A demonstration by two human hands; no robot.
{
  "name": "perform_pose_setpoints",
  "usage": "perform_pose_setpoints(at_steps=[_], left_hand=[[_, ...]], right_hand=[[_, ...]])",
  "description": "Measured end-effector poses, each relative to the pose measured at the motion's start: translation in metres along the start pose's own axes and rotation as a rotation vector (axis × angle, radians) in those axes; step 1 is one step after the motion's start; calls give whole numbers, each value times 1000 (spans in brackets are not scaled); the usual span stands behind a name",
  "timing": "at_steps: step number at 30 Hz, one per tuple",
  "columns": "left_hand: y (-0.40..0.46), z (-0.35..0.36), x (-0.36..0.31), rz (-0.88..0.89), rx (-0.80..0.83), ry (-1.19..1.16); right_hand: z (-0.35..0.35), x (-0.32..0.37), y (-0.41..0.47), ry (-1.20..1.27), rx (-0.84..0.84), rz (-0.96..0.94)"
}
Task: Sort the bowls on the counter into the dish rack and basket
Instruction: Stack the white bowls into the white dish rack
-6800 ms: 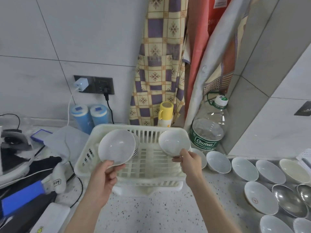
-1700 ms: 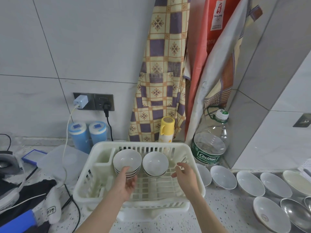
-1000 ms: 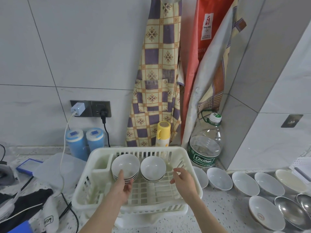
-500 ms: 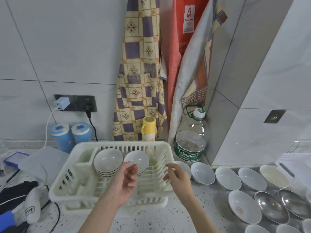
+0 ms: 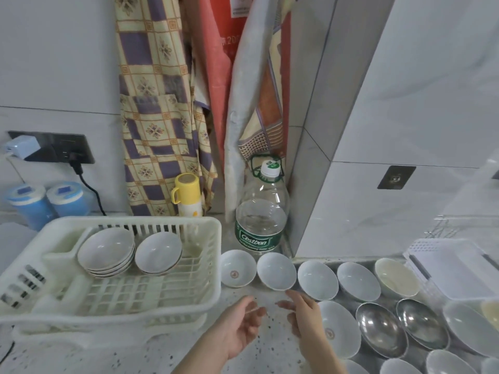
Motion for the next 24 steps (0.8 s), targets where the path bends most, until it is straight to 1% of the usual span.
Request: perform_pose_setpoints(at_steps=[4, 9, 11, 14, 20, 24], left_hand=[[32, -1, 3, 50, -148, -57], [61, -20, -6, 111, -272, -66], [72, -25, -6, 122, -304, -53], [88, -29, -6, 154, -334, -45], [102, -28, -9, 188, -334, -120], [94, -29, -15, 224, -351, -128]], right_hand=[[0, -19, 26, 80, 100, 227], [10, -29, 50, 74, 104, 372], [13, -28, 59, 43, 76, 380], [20, -27, 74, 21, 50, 345], [31, -27, 82, 112, -36, 284], [26, -30, 79, 174, -81, 333]])
Point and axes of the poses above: each hand's wrist, its own y-axis towards the middle knuckle, its own z-axis out of the palm, x = y × z, the point moved 7 cm from there along y, towards the middle knuckle, and after that the axes turned 10 degrees about z, right-handed, at the moved point
